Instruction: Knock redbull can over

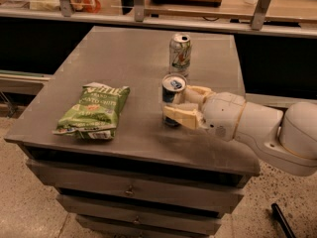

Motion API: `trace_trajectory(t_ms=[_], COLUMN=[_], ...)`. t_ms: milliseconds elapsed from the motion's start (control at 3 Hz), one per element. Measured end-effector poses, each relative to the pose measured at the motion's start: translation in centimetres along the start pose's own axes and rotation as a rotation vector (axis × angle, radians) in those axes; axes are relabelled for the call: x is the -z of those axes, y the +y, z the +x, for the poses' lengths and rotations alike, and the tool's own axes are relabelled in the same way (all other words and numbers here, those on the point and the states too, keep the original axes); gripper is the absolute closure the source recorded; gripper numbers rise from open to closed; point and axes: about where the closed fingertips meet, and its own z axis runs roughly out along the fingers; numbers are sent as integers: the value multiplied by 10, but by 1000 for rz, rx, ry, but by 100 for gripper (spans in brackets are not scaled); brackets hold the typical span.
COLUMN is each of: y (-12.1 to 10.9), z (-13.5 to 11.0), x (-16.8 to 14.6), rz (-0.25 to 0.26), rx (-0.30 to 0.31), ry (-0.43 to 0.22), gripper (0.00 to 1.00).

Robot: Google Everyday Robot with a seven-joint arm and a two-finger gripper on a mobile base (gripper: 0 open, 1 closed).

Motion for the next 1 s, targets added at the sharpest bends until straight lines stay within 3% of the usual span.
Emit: trace_trajectory(t_ms=[333, 667, 1000], y=[-6, -15, -22], z=[-9, -28, -56], x=[-2, 2, 12], rz=[7, 11, 6], rx=[30, 98, 300], ry=[20, 37, 69], gripper=[87, 100, 100])
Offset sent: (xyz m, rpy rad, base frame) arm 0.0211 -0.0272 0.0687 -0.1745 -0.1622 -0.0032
